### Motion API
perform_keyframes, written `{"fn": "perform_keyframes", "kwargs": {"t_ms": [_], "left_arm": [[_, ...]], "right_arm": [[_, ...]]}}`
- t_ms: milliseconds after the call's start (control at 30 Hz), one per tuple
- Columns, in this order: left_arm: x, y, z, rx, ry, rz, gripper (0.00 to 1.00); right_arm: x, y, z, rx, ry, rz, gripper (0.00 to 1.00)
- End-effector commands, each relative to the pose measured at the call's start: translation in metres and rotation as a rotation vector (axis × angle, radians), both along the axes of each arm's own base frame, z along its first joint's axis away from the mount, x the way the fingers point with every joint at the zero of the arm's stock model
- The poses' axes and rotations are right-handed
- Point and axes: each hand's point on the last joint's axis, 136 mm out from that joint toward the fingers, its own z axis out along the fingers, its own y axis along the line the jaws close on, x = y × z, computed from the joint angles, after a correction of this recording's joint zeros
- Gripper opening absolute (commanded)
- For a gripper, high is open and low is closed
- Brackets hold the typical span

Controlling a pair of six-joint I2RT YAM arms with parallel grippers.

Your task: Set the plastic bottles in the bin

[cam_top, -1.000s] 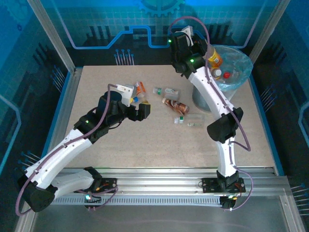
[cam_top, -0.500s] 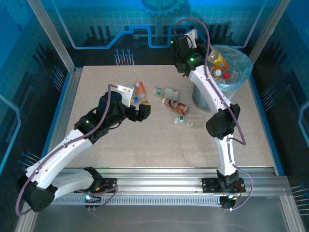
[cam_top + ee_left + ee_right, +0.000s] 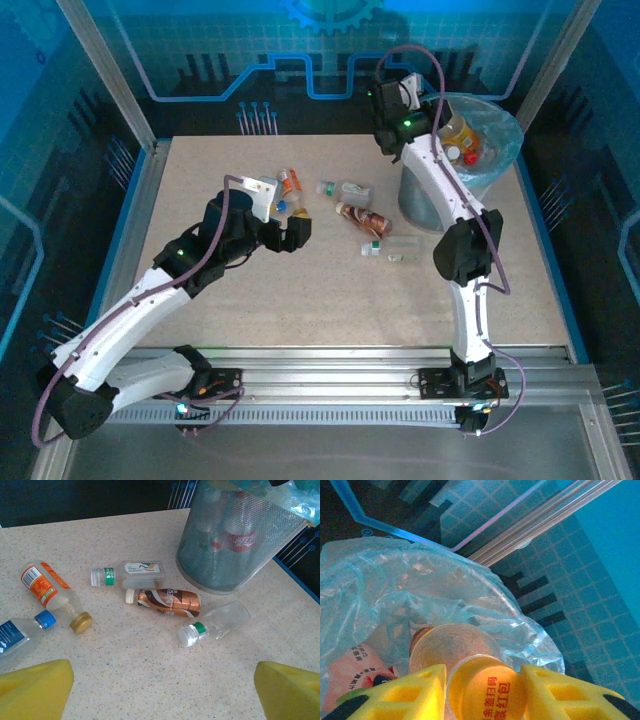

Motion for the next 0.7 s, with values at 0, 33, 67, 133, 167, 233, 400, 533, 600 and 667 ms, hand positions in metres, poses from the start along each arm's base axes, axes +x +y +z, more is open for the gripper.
{"fn": "perform_keyframes", "kwargs": {"t_ms": [0, 33, 67, 133, 167, 233, 400, 533, 600, 667], "left_arm": [[0.002, 0.001, -0.003, -0.023, 0.014, 0.028, 0.94], [0.002, 0.001, -0.005, -0.026, 0.023, 0.029, 0.94], [0.002, 0.001, -0.005, -0.032, 0.026, 0.033, 0.94], [0.001, 0.002, -0.006, -0.041, 0.030, 0.040, 0.94], [0.000, 0.004, -0.006, -0.042, 0.030, 0.044, 0.94], [-0.001, 0.007, -0.008, -0.037, 0.029, 0.060, 0.94], [-0.001, 0.013, -0.011, -0.019, 0.033, 0.081, 0.94], [-0.001, 0.012, -0.008, -0.022, 0.030, 0.079, 0.94], [-0.001, 0.012, -0.007, -0.020, 0.033, 0.078, 0.94], [-0.001, 0.012, -0.007, -0.019, 0.038, 0.079, 0.94]], "right_arm": [[-0.017, -0.004, 0.022, 0.138, -0.051, 0.042, 0.44], [-0.018, -0.002, 0.023, 0.169, -0.056, 0.059, 0.50], [-0.020, 0.000, 0.026, 0.199, -0.065, 0.075, 0.57], [-0.024, 0.003, 0.032, 0.241, -0.072, 0.106, 0.65], [-0.026, 0.004, 0.034, 0.259, -0.077, 0.115, 0.71], [-0.030, 0.006, 0.037, 0.295, -0.077, 0.139, 0.72], [-0.034, 0.017, 0.038, 0.396, -0.084, 0.203, 0.66], [-0.031, 0.029, 0.032, 0.475, -0.078, 0.251, 0.50], [-0.026, 0.032, 0.025, 0.502, -0.067, 0.265, 0.43], [-0.022, 0.034, 0.016, 0.542, -0.052, 0.272, 0.40]]}}
